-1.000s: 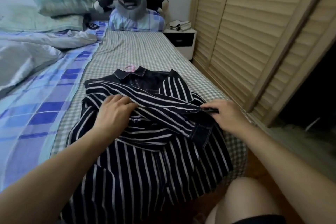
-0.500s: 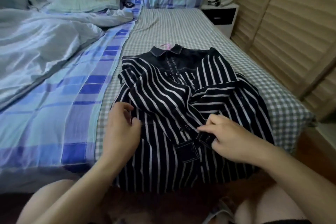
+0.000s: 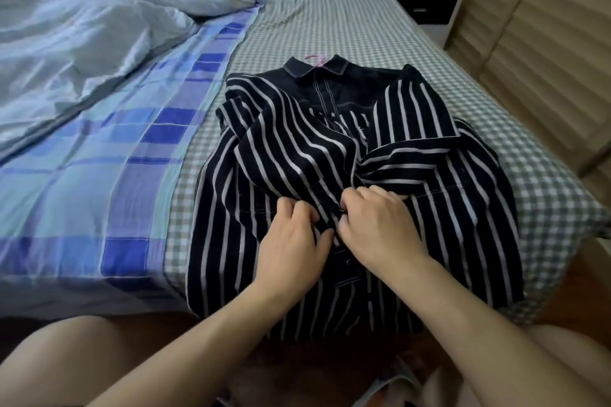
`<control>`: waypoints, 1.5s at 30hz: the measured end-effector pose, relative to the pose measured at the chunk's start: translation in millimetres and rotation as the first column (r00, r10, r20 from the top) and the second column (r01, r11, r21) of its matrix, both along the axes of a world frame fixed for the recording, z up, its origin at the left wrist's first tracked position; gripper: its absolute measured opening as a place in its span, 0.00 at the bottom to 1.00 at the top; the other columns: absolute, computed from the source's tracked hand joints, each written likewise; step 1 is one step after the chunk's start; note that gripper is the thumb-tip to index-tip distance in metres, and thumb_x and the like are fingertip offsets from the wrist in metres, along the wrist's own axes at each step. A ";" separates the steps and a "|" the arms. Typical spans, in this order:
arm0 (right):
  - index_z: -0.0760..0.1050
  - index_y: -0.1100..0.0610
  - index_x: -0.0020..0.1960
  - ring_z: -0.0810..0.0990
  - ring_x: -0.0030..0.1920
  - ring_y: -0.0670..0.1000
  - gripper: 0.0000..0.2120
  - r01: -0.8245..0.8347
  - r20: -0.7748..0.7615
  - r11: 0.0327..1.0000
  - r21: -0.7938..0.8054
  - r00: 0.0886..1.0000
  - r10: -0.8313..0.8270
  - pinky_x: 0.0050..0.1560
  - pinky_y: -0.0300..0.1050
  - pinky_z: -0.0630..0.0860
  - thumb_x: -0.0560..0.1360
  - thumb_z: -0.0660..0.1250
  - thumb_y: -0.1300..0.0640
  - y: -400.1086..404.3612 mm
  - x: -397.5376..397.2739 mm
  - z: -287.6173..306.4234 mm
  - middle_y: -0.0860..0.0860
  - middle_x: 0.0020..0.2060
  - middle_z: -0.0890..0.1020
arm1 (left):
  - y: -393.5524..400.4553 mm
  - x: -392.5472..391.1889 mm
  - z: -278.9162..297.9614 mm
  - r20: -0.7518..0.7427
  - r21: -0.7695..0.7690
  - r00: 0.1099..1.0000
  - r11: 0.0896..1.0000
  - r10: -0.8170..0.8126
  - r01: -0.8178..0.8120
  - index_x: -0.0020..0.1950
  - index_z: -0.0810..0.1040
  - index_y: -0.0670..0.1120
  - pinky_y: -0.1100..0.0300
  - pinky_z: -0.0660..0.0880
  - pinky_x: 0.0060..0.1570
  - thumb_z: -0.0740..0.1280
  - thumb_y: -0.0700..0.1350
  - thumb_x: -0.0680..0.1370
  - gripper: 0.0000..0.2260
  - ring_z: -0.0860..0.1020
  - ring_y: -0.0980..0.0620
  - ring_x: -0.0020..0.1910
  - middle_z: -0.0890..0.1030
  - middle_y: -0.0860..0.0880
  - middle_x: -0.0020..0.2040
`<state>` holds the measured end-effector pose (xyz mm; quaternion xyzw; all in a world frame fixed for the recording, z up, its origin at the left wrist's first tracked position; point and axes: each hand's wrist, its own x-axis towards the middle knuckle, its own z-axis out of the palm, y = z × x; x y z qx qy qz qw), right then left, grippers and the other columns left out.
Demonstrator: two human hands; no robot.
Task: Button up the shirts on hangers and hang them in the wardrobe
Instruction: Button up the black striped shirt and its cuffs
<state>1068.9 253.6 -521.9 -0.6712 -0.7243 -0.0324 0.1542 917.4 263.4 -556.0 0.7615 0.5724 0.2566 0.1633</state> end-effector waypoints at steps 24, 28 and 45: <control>0.80 0.49 0.41 0.81 0.38 0.49 0.06 0.093 -0.474 0.901 -0.423 0.825 -0.307 0.35 0.42 0.78 0.76 0.70 0.51 -9.8 -5.1 45.1 0.48 0.40 0.83 | -6.6 -21.2 42.8 0.408 -0.358 0.899 0.934 0.157 -0.001 0.43 0.76 0.52 0.65 0.74 0.32 0.77 0.48 0.73 0.11 0.76 0.59 0.31 0.80 0.52 0.36; 0.84 0.54 0.43 0.84 0.50 0.56 0.07 -0.097 -0.743 0.871 -0.481 0.572 -0.346 0.58 0.57 0.81 0.77 0.71 0.54 -14.0 -10.6 47.5 0.56 0.44 0.86 | -13.5 -20.9 50.3 0.521 -0.392 0.825 0.920 0.220 0.002 0.42 0.76 0.50 0.69 0.73 0.32 0.80 0.43 0.71 0.12 0.76 0.60 0.30 0.79 0.53 0.33; 0.85 0.50 0.44 0.85 0.46 0.46 0.03 -0.133 -0.751 0.885 -0.446 0.593 -0.290 0.58 0.49 0.81 0.77 0.73 0.55 -13.6 -7.5 36.0 0.48 0.42 0.87 | -12.2 -22.4 45.2 0.754 -0.576 0.531 0.777 0.386 0.253 0.46 0.83 0.40 0.62 0.80 0.46 0.74 0.35 0.76 0.02 0.80 0.53 0.40 0.83 0.48 0.38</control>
